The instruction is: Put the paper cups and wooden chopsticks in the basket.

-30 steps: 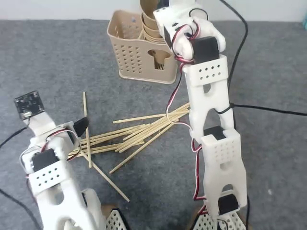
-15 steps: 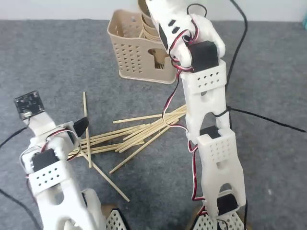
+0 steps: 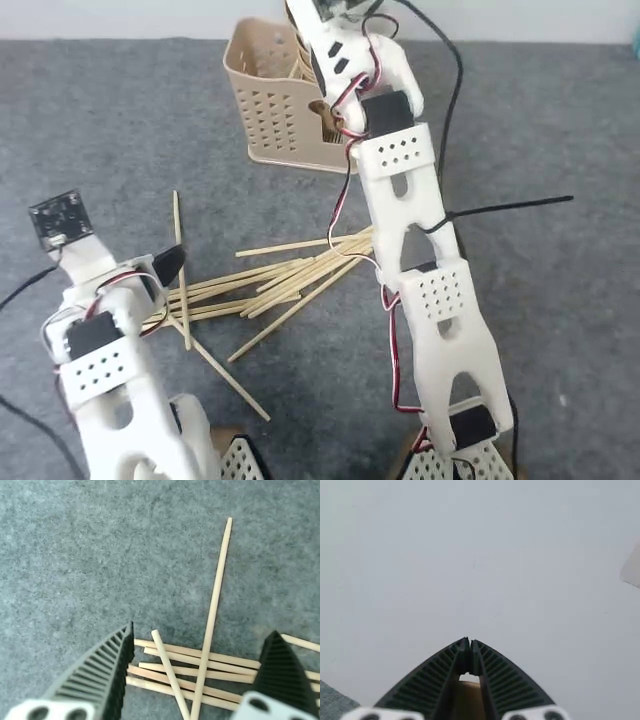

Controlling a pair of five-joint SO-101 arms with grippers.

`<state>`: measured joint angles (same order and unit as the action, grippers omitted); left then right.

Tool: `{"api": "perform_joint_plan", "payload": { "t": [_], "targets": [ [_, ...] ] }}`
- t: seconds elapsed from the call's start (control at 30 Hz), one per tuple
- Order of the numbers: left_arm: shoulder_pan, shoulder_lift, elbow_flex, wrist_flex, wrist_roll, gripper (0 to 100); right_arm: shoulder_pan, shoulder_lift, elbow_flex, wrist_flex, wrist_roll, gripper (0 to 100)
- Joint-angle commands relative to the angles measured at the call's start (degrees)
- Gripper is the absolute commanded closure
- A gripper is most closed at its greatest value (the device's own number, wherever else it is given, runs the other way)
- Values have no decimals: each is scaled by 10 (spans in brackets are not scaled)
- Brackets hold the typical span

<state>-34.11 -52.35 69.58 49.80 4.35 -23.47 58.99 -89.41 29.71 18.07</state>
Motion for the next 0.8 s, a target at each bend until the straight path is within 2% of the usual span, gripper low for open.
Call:
{"api": "perform_joint_plan", "payload": {
  "t": [0.0,0.2,0.5,0.77],
  "targets": [
    [3,3,-4,-13,-5,622,5,-2,-25,15,-7,986],
    [3,3,-4,-13,-5,622,-5,-1,-36,143,-25,986],
    [3,3,-3,-11,-23,622,-9,-20,-47,196,-25,986],
    [3,3,-3,-11,-24,622,-15,-88,-71,104,-26,987]
  ]
}}
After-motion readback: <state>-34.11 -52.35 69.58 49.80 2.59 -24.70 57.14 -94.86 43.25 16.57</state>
